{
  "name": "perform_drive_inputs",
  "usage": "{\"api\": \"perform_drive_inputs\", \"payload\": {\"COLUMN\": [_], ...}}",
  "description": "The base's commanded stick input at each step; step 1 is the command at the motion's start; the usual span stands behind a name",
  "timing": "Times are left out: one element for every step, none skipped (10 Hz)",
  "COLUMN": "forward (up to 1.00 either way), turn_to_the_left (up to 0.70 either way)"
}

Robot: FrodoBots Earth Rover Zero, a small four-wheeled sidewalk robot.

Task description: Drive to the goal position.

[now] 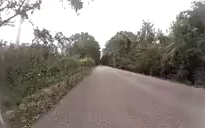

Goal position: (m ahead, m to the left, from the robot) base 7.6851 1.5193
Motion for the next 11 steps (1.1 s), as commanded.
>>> {"api": "perform_drive_inputs", "payload": {"forward": [0.7, 0.7, 0.7, 0.7, 0.7, 0.7, 0.7, 0.7, 0.7, 0.7, 0.7], "turn_to_the_left": [0.0, 0.0, 0.0, 0.0, 0.0, 0.0, 0.0, 0.0, 0.0, 0.0, 0.0]}}
